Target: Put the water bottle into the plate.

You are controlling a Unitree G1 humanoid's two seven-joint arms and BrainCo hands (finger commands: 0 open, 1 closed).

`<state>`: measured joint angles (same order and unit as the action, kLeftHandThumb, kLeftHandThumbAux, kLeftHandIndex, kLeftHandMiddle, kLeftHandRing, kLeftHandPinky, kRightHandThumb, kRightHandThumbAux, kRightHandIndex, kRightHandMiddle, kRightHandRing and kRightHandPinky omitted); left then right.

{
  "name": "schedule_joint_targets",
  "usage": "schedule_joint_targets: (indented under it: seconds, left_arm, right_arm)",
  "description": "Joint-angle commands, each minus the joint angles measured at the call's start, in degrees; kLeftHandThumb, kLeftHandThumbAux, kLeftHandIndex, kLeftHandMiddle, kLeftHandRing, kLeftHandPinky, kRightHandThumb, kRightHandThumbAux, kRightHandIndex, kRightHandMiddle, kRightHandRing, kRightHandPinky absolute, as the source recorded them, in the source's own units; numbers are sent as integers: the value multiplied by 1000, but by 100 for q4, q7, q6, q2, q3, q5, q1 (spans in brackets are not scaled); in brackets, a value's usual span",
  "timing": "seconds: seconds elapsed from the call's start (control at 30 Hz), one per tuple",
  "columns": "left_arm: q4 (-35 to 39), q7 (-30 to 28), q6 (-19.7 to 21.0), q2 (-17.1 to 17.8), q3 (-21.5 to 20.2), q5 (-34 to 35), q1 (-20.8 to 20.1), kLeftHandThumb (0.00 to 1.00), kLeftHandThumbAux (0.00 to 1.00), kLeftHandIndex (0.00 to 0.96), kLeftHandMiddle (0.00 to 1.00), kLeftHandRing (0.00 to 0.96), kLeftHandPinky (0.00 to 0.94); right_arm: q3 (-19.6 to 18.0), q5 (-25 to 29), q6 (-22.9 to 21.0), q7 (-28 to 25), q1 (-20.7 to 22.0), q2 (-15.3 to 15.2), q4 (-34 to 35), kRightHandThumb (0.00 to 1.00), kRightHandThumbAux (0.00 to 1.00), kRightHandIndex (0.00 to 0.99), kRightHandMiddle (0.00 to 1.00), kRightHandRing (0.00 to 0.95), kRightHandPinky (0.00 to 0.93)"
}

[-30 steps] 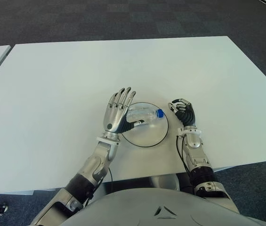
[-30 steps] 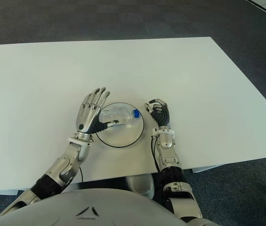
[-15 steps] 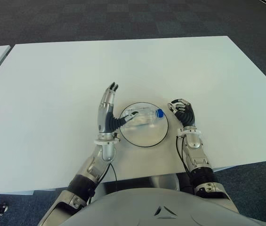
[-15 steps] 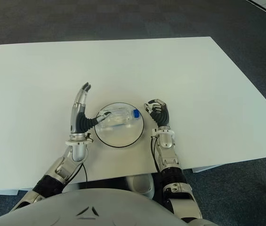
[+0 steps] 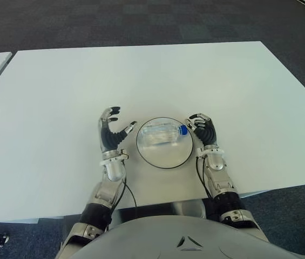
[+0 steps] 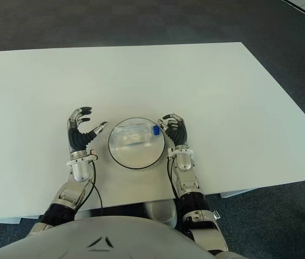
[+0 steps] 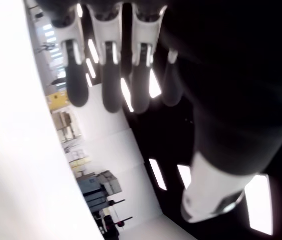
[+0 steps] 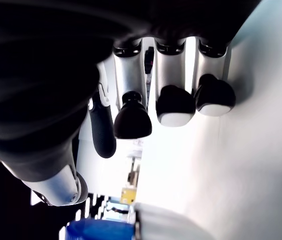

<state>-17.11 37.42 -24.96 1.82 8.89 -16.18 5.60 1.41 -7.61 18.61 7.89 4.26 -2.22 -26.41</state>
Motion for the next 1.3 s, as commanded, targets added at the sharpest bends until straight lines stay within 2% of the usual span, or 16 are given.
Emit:
schedule_joint_targets:
  seconds: [0.03, 0.1, 0.17, 0.3, 0.5, 0.87, 1.13, 1.3]
  left_arm:
    - [215, -499, 654, -127, -356, 480, 265, 332, 869, 411, 405, 407, 450]
    - [317, -608, 815, -184, -427, 542, 295, 510, 798, 420, 440, 444, 487]
    - [387, -745, 925, -220, -513, 643, 311, 602, 761, 425, 476, 482, 519]
    - [466, -1039, 1023, -278, -673, 881, 355, 681, 729, 431, 551, 546, 556]
    - [367, -1282, 973, -357, -885, 1063, 402, 702, 720, 434, 596, 582, 581]
    - [274, -1606, 941, -332, -976, 1043, 442, 703, 719, 435, 662, 645, 631]
    - [421, -2059, 1160, -311, -970, 1119, 570, 704, 718, 436, 653, 640, 632]
    - [580, -2456, 1446, -193, -896, 1086, 647, 706, 718, 436, 649, 637, 636]
  right_arm:
    - [147, -56, -210, -63, -183, 117, 120, 704, 729, 437, 855, 862, 859]
    - [202, -62, -255, -108, -219, 129, 205, 705, 729, 438, 851, 859, 857]
    - [268, -65, -279, -166, -257, 140, 290, 705, 728, 438, 848, 856, 855]
    - [360, -66, -354, -253, -307, 139, 404, 706, 727, 438, 844, 853, 856]
    - [526, -160, -571, -285, -387, 151, 603, 707, 727, 438, 840, 847, 852]
    - [658, -122, -644, -453, -397, 142, 616, 705, 727, 438, 852, 857, 862]
    - [692, -20, -599, -672, -435, 162, 690, 704, 729, 437, 854, 857, 854]
    - [701, -64, -558, -637, -459, 185, 714, 703, 731, 437, 861, 860, 856]
